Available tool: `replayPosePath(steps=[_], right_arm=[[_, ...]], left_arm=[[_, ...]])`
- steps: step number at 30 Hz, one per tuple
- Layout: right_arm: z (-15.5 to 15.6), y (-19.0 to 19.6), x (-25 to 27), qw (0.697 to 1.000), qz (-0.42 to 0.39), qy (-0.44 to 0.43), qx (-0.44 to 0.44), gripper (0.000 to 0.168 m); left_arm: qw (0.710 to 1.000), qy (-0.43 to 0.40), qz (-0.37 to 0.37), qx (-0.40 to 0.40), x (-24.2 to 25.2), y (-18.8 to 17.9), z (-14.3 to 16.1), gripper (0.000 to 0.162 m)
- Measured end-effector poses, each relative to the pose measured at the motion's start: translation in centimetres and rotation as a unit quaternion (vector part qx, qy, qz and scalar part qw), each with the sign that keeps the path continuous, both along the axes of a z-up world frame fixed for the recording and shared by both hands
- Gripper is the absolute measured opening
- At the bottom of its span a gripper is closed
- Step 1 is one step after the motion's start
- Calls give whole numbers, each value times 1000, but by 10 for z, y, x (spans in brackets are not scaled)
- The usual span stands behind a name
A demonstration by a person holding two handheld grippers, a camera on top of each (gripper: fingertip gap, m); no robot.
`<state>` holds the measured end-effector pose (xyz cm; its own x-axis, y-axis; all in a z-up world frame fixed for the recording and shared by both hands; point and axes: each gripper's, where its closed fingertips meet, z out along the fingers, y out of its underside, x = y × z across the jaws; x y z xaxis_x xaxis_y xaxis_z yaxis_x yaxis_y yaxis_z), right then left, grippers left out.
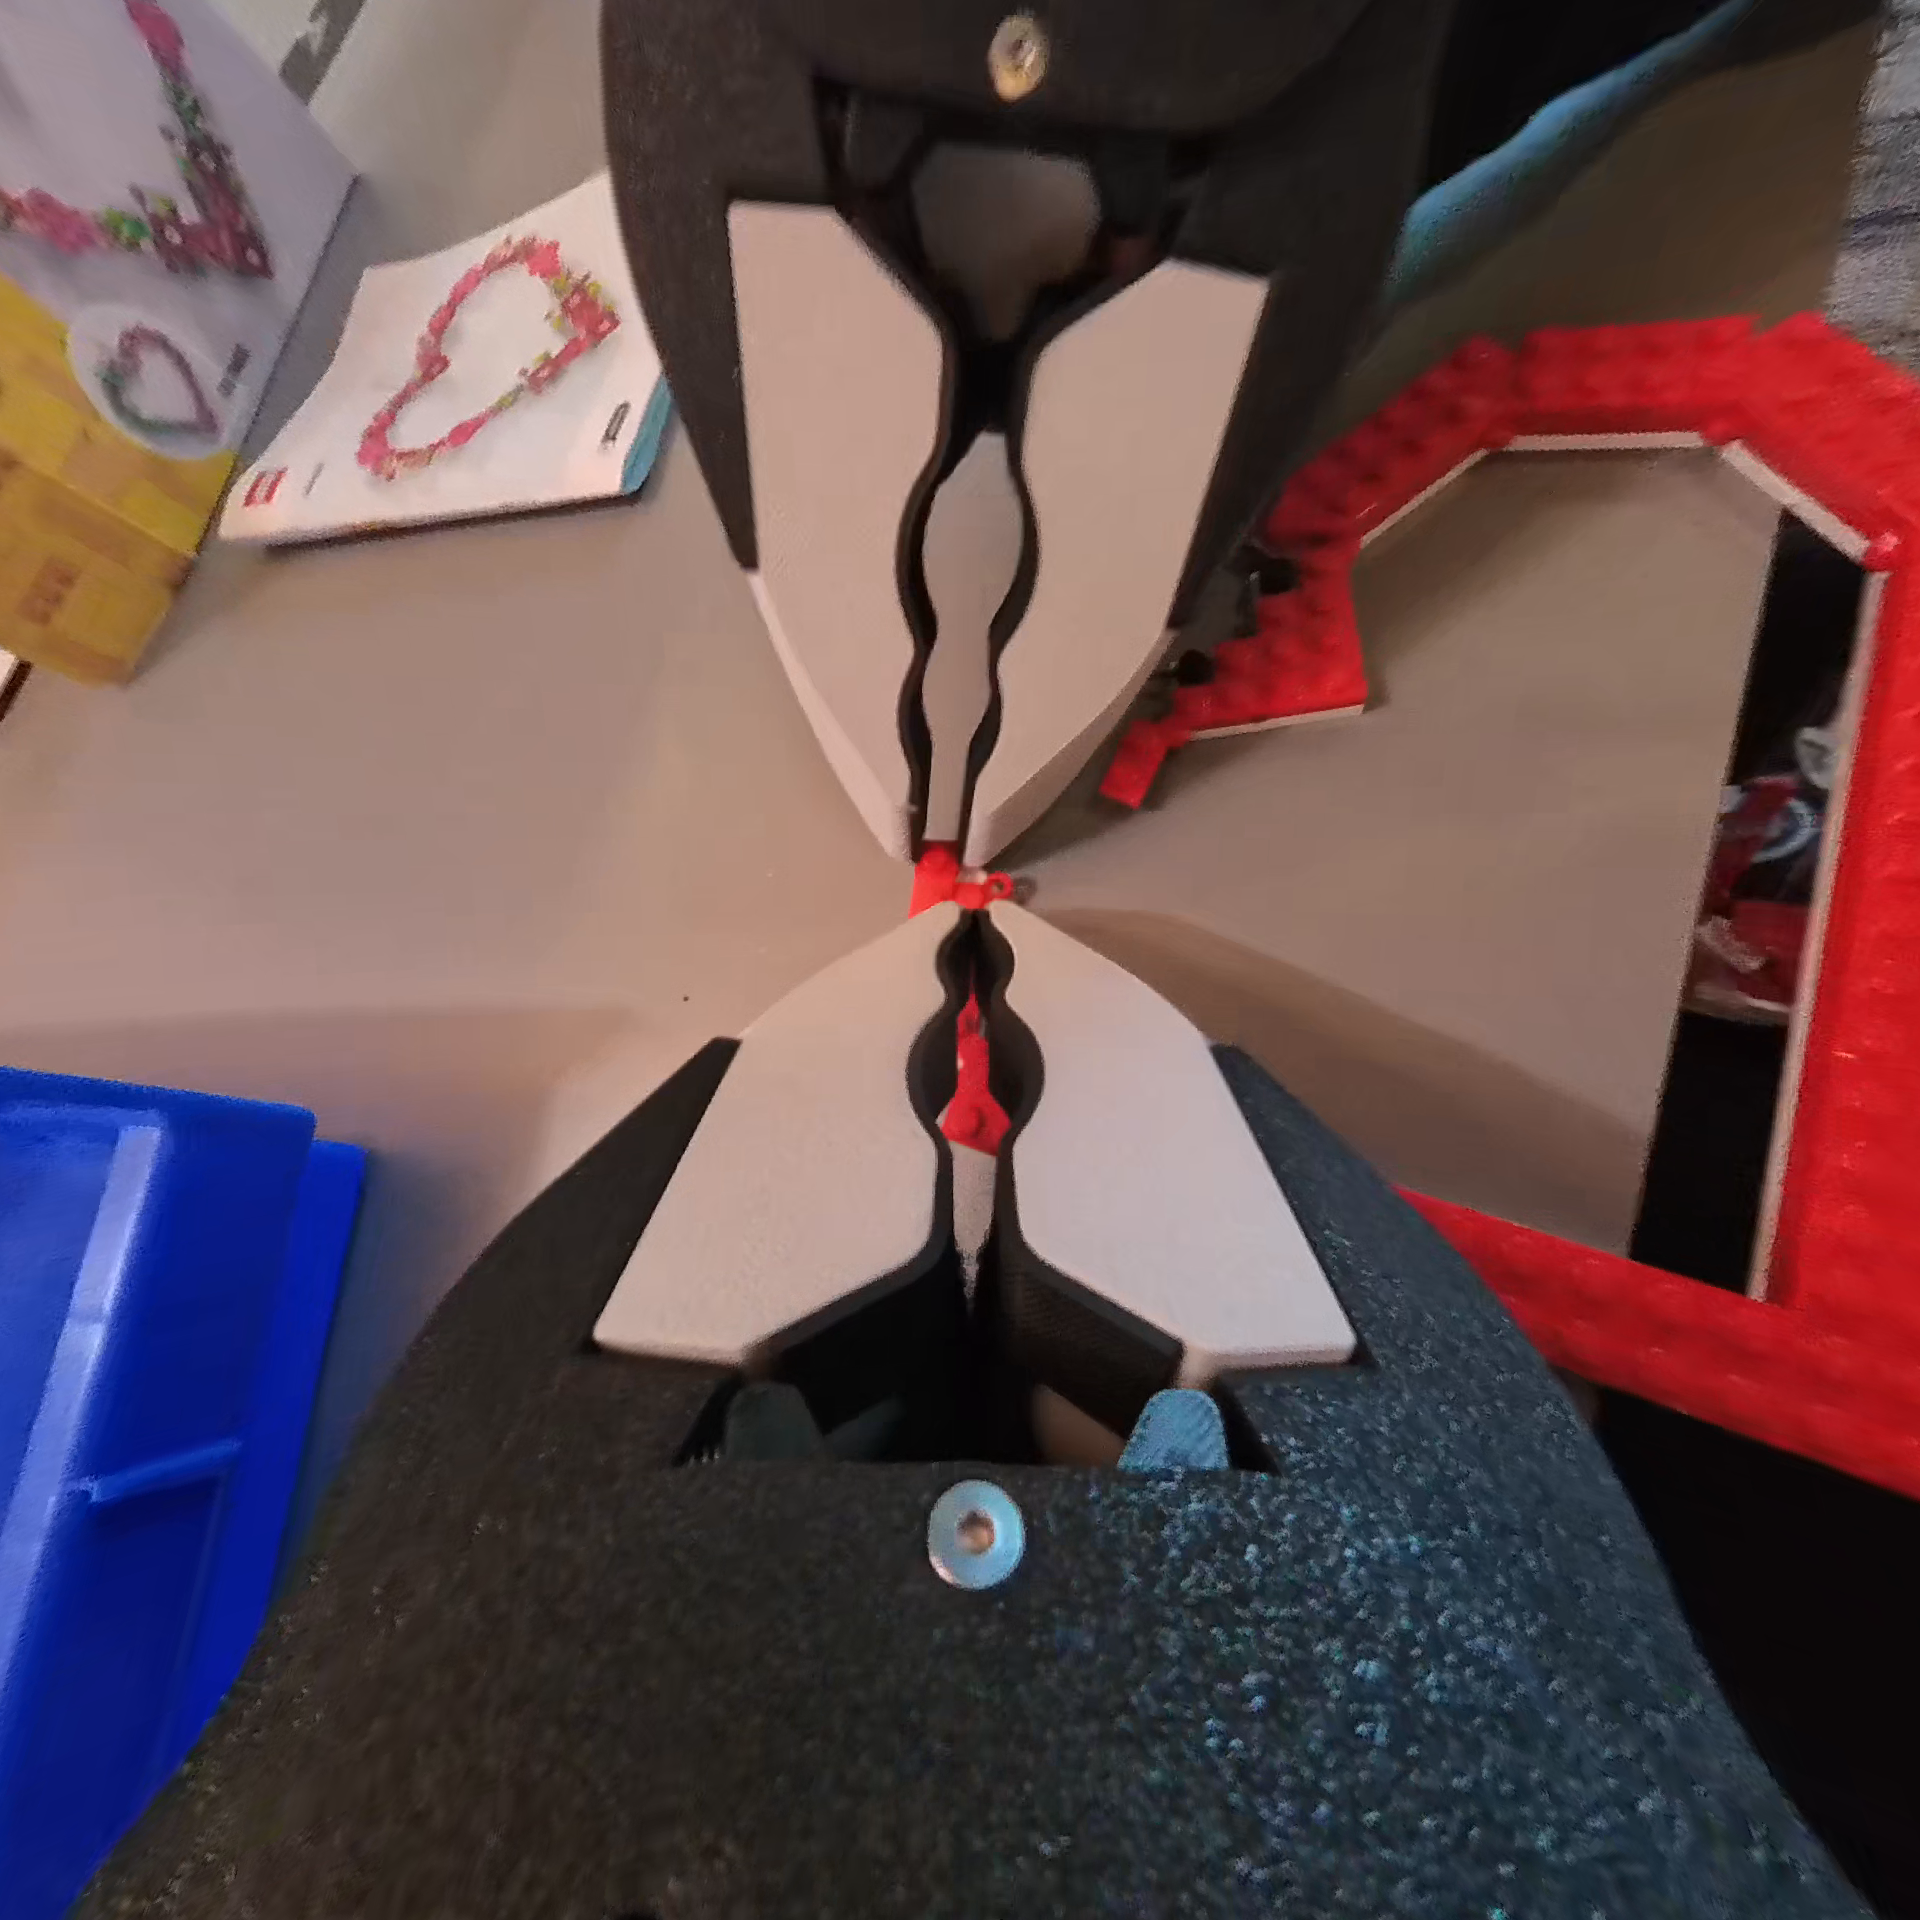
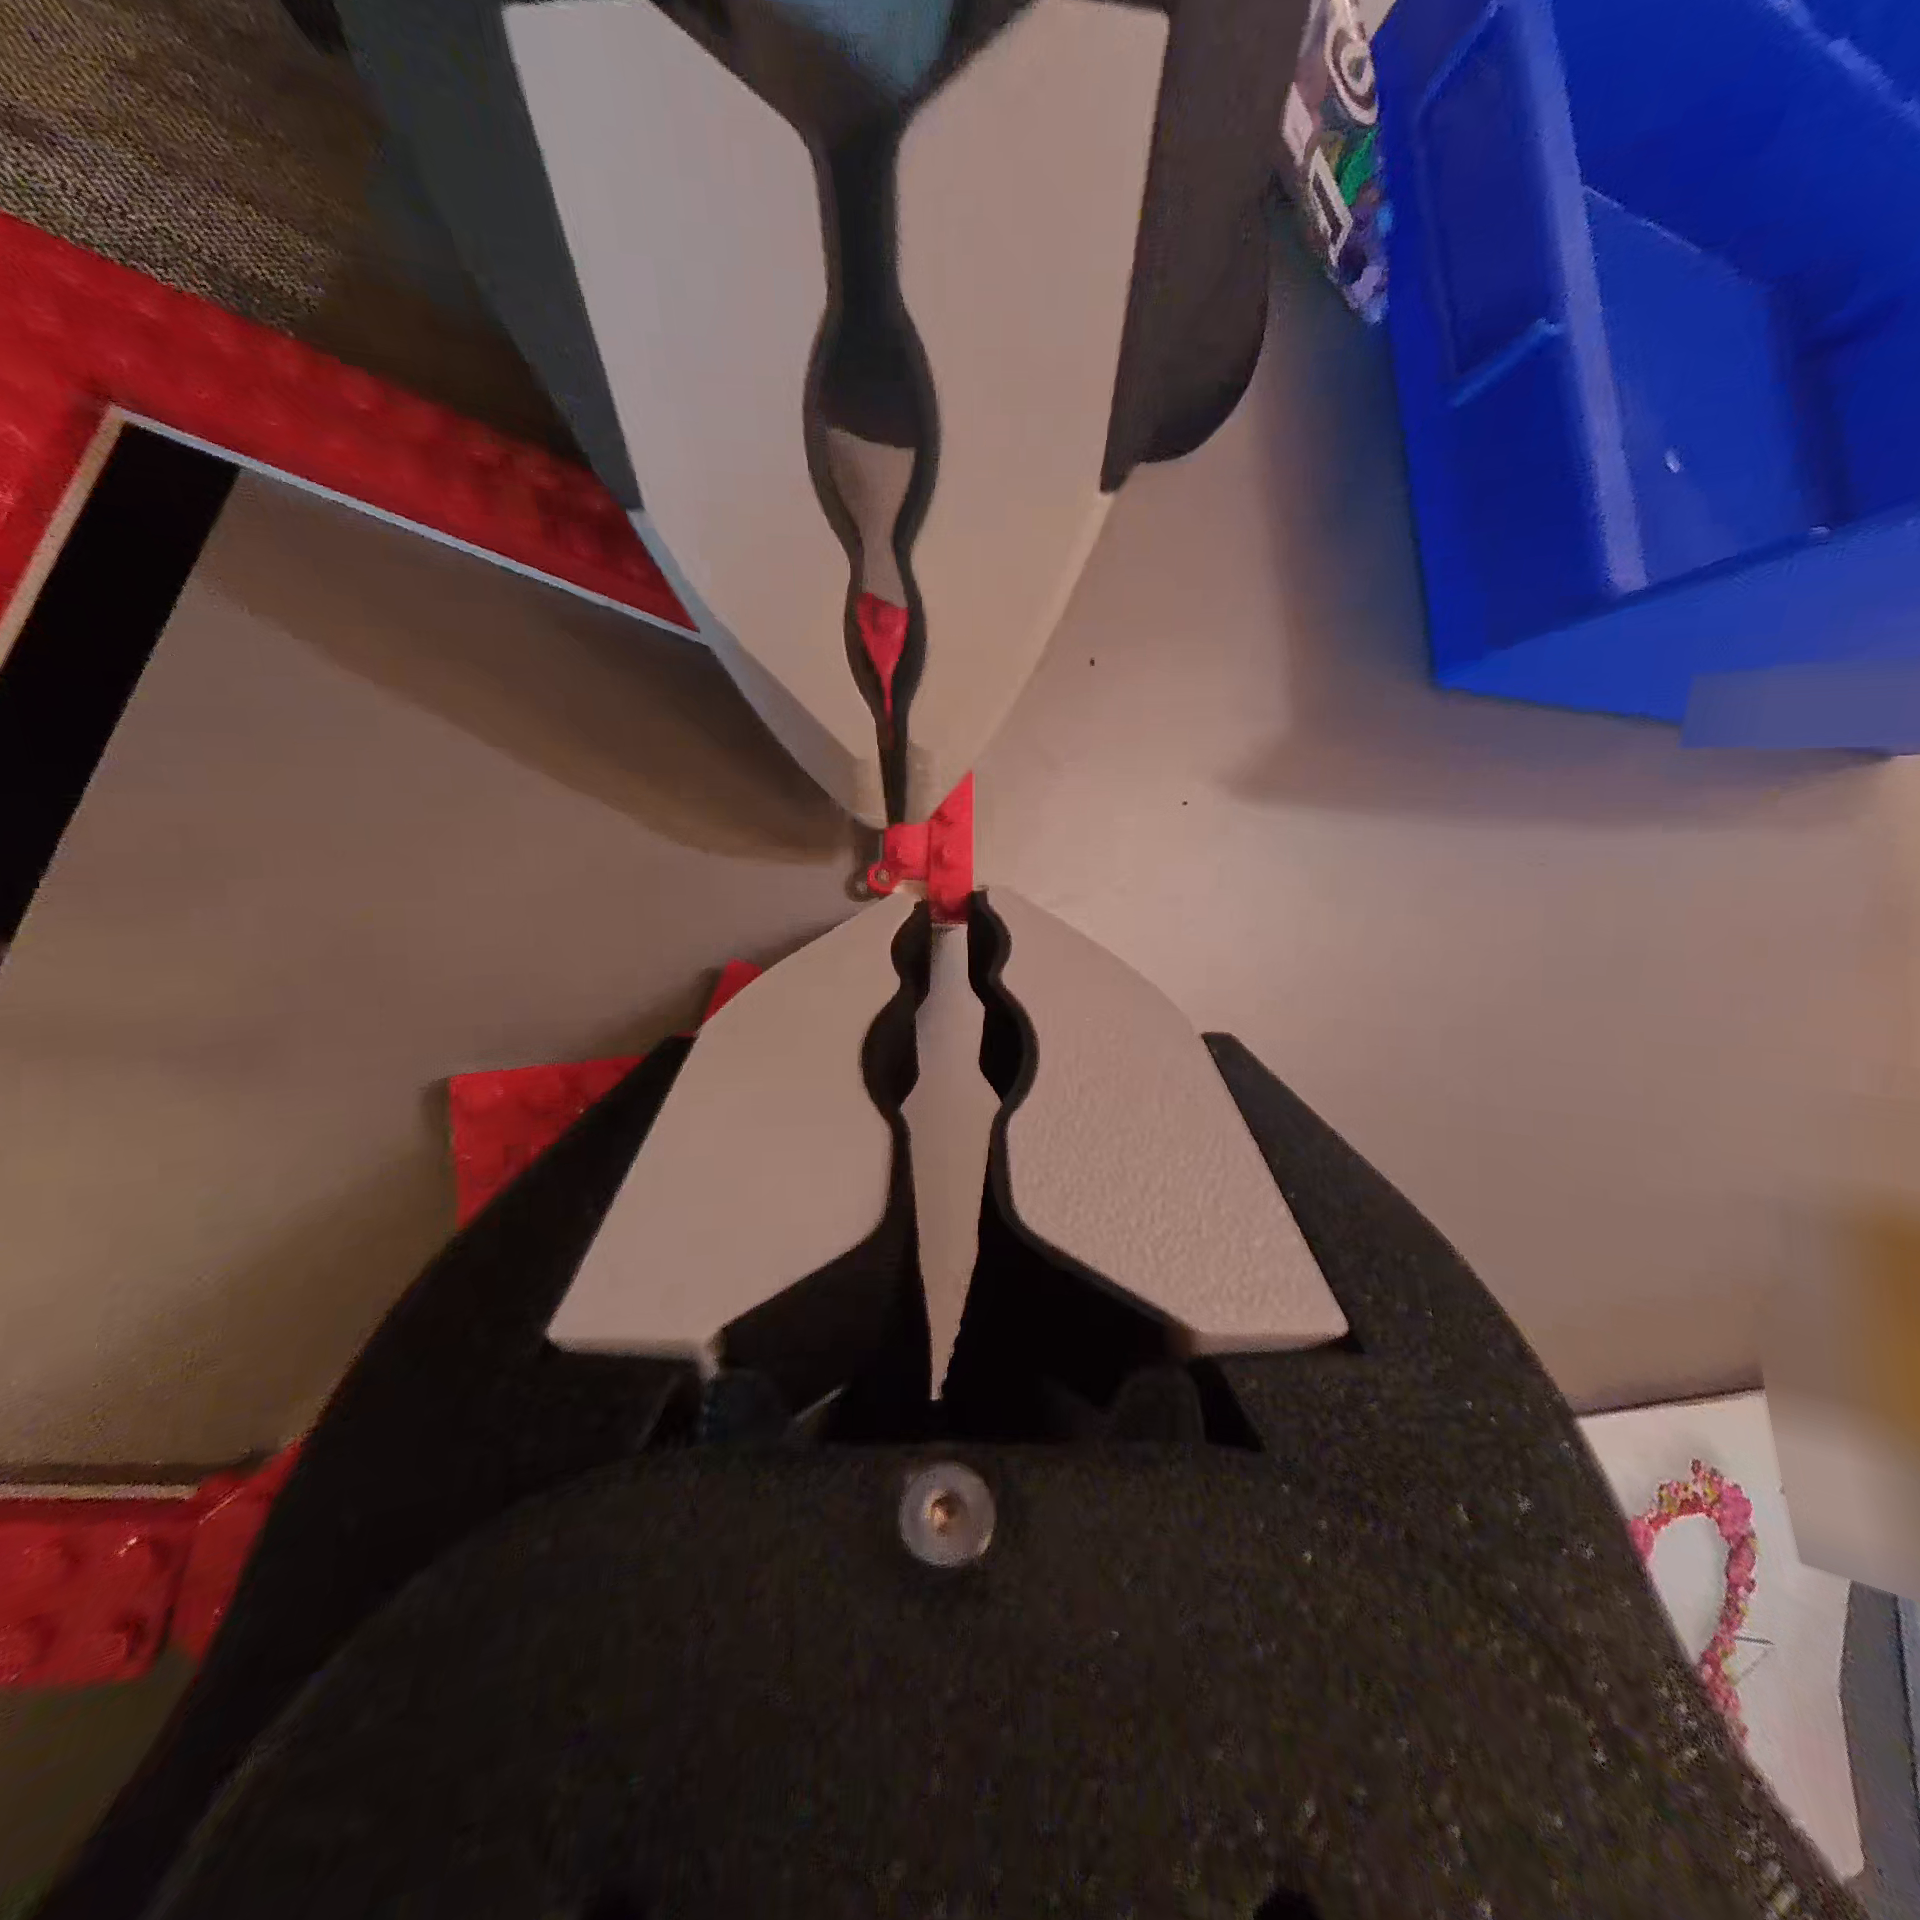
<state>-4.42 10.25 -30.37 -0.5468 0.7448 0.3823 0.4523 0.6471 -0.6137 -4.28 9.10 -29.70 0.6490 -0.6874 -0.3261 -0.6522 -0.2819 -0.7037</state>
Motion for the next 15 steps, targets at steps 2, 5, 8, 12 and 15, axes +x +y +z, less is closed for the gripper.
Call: replayPosePath(steps=[2,5,8,12,15], right_arm=[[1,0,1,1000,-4,-3,-1,7],[0,1,2,1000,-9,-5,4,7],[0,1,2,1000,-8,-5,24,7],[23,-1,-3,998,-1,35,47,7],[11,4,1,999,-9,-9,48,7]], left_arm=[[1000,5,3,-10,0,1,-3,0],[1000,5,4,-16,0,1,-4,0],[1000,5,9,-21,0,2,-4,0],[1000,16,9,-13,0,3,-4,0],[1000,5,14,-18,-2,3,-4,0]])
